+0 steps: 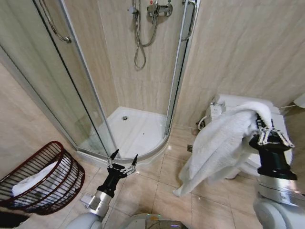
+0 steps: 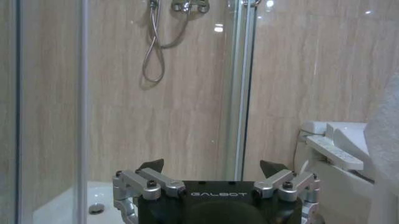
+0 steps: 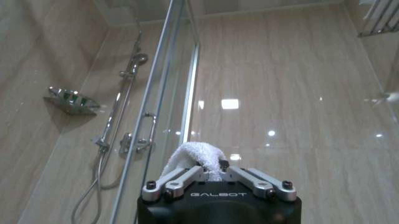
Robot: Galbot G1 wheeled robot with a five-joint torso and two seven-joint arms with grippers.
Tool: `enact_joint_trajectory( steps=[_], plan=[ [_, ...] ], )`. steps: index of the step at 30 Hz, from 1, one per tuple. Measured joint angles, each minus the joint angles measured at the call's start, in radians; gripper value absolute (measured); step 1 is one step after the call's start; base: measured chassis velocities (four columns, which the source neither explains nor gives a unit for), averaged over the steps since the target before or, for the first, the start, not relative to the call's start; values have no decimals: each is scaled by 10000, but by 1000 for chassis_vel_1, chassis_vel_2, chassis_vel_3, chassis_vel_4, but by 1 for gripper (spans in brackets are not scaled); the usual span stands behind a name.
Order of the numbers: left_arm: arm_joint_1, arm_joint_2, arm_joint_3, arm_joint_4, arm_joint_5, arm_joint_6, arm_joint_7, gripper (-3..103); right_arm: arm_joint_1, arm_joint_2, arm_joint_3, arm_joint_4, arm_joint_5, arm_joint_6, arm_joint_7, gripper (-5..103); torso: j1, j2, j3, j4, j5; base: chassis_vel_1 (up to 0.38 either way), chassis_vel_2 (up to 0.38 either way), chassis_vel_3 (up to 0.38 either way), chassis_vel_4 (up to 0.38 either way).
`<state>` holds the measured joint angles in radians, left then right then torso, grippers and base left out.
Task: Discard the used towel into the hamper.
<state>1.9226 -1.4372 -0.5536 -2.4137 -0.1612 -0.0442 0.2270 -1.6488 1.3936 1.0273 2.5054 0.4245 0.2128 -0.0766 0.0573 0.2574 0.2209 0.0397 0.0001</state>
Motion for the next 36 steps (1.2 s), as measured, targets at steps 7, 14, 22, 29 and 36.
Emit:
enact_joint_trajectory(
  steps=[7, 14, 22, 29, 36],
  plan=[
    [0, 0, 0, 0, 0, 0, 0, 100, 9, 12, 263, -3, 310, 26, 45, 3, 0, 0, -1, -1, 0, 0, 0, 0, 0],
    [0, -1, 0, 0, 0, 0, 0, 100, 41, -14, 280, -20, 358, 48, 46, 3, 0, 0, 0, 2, 0, -28, 30, 32, -31],
    [0, 0, 0, 0, 0, 0, 0, 100, 70, -9, 124, -38, 221, 297, 151, 3, 5, -1, 3, 2, 4, -89, 73, 92, -89],
    [0, 0, 0, 0, 0, 0, 0, 100, 113, -60, 131, -42, 280, 368, 150, 3, 42, 90, 51, 1, -2, 1, 17, -11, 2],
    [0, 0, 0, 0, 0, 0, 0, 100, 184, -119, 150, -45, 329, 381, 125, 3, 120, 375, 263, 1, -1, 0, 0, 0, 0]
  ],
)
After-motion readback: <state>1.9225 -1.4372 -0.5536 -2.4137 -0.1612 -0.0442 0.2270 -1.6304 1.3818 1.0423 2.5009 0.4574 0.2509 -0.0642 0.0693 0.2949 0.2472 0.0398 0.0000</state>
